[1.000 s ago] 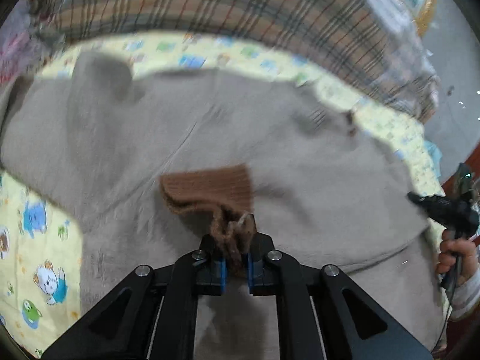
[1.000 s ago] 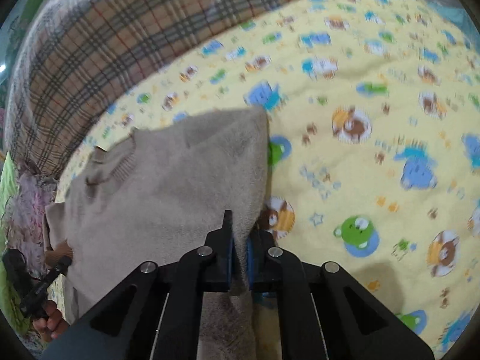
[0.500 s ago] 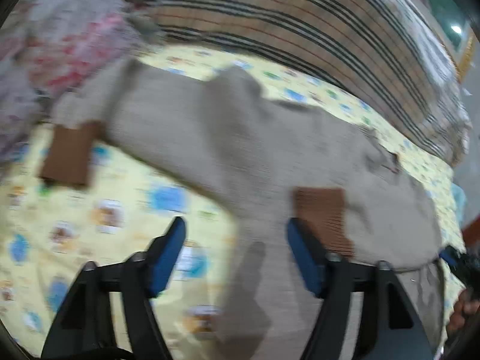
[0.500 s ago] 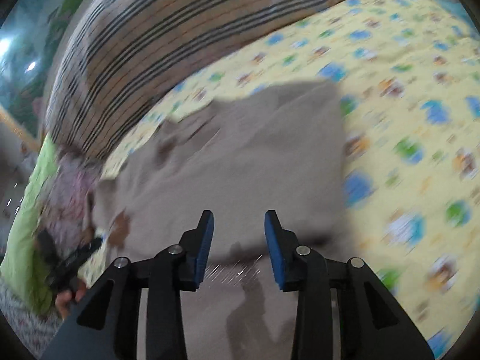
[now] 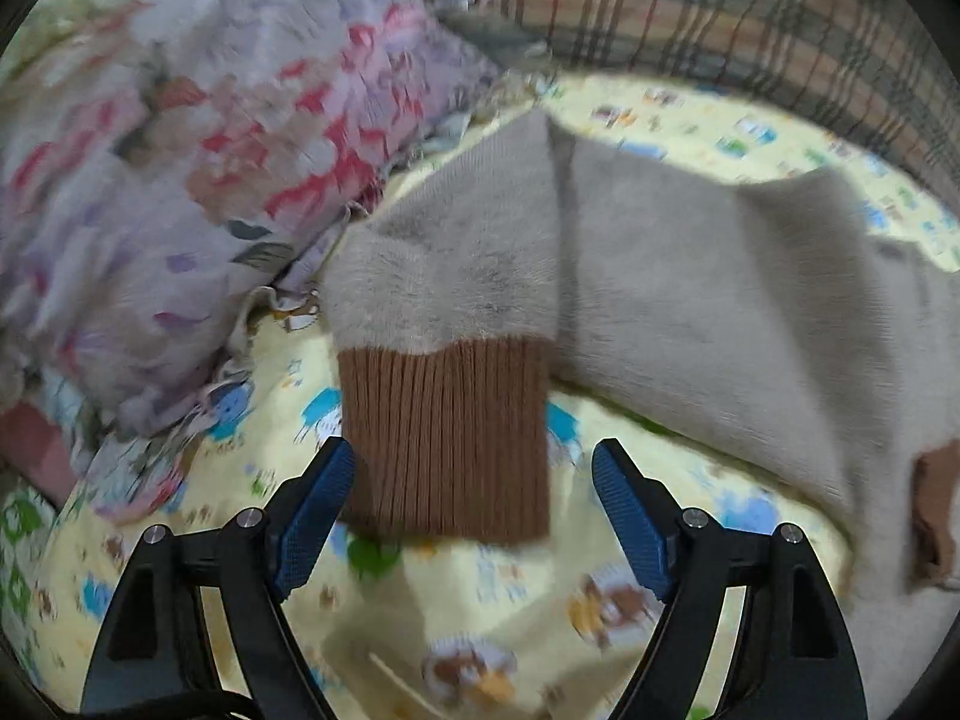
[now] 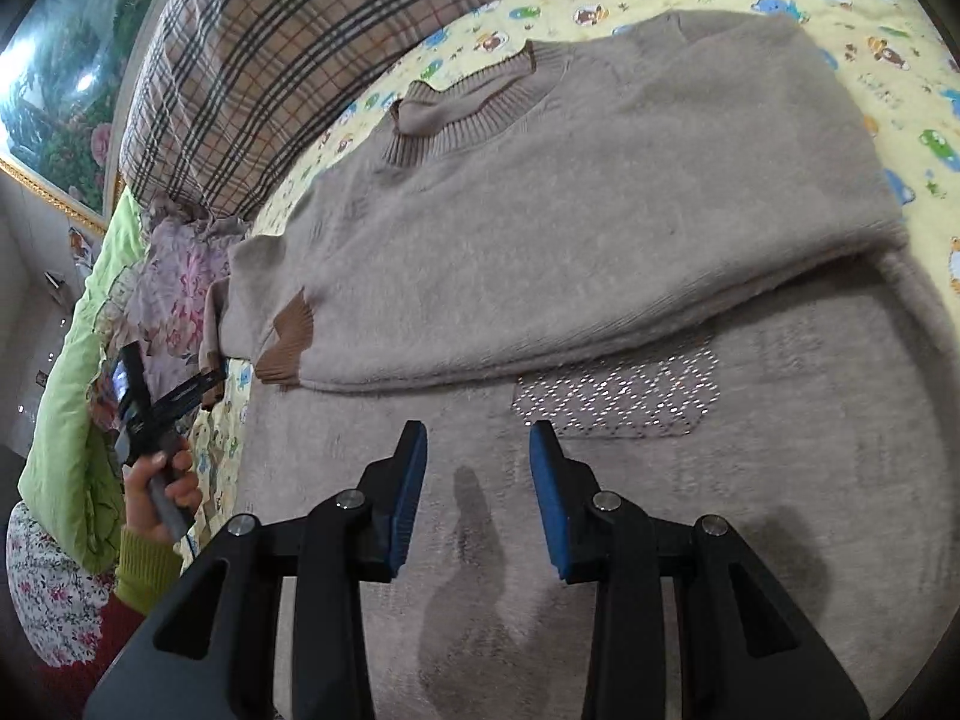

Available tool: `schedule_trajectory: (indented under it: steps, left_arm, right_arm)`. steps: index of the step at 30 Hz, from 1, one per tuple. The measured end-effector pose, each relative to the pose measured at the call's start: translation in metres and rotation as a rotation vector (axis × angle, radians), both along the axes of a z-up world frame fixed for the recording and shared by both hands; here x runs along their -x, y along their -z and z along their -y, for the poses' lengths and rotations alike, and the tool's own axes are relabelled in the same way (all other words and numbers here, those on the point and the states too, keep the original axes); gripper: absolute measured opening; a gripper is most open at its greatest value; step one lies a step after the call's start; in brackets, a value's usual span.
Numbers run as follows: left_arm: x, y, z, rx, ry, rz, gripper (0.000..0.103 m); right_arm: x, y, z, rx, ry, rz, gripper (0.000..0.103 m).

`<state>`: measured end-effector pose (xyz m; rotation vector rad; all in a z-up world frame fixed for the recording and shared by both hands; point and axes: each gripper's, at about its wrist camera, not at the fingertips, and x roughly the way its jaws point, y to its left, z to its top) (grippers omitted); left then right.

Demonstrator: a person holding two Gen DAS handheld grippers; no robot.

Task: Fold small clothes
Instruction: 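Fold the other sleeve across the body with the left gripper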

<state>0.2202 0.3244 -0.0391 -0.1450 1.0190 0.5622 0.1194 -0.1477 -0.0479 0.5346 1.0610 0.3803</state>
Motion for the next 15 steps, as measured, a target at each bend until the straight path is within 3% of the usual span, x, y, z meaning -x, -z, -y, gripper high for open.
schedule_trajectory:
  steps: [2, 4, 6, 10, 15]
  left_arm:
    - [-0.005, 0.005, -0.006, 0.012, 0.004, 0.001, 0.076]
    - [-0.007, 0.001, -0.01, 0.047, 0.022, 0.02, 0.033]
    - [-0.008, -0.003, -0.013, 0.061, 0.012, 0.018, 0.007]
    - [0.003, -0.024, -0.001, 0.153, 0.048, 0.075, 0.003]
    - [0.017, -0.063, 0.061, 0.316, 0.202, 0.187, 0.003]
  right_arm:
    - [0.0, 0.0, -0.002, -0.01, 0.0, -0.007, 0.037]
    - [0.002, -0.004, -0.004, -0.003, -0.002, 0.001, 0.037]
    - [0.003, -0.007, -0.004, -0.009, -0.004, 0.009, 0.037]
    - [0.007, -0.009, -0.001, -0.014, 0.011, 0.014, 0.037]
    - [0.015, -0.013, 0.007, -0.033, 0.023, 0.029, 0.037]
